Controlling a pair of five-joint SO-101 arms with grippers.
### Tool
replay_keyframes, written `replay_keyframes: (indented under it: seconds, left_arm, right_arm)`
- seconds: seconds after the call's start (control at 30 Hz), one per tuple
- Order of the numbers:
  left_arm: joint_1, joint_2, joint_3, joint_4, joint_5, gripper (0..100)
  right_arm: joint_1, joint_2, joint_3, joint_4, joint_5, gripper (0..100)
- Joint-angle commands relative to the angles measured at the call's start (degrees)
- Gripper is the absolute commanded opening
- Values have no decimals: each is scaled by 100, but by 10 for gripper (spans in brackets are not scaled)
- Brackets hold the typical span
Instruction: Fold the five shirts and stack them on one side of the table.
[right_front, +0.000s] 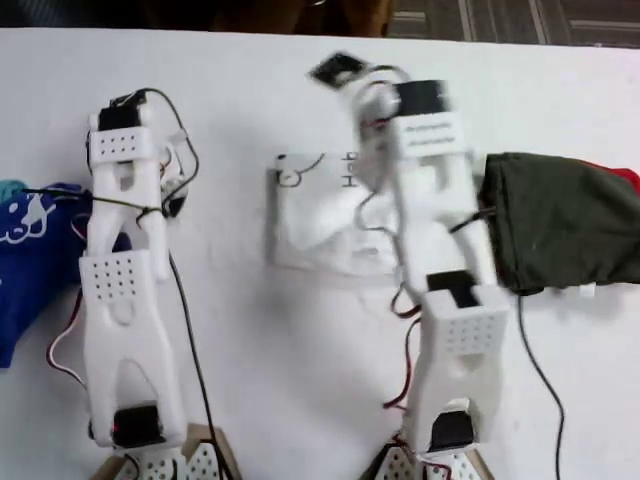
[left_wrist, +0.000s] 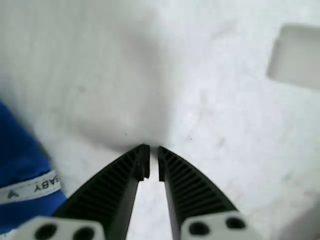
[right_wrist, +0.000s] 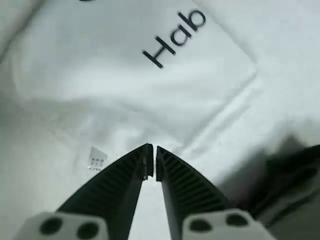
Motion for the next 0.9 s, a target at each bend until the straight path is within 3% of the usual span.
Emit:
replay_keyframes:
  seconds: [0.0,0.4,0.67,0.87]
  left_arm:
    - [-264,-53,66,-44,-53,42]
    - [-211,-53,66,-44,-53,41]
    - [-211,-53,75,-79,-53,41]
    - [-211,-53,66,-79,-53,41]
  right_arm:
    - [171,-409,633,110,352,19]
    - [391,-409,3007,-1033,545,19]
    - [391,-470,3156,-954,545,19]
    - [435,-1103,2084,-532,545,19]
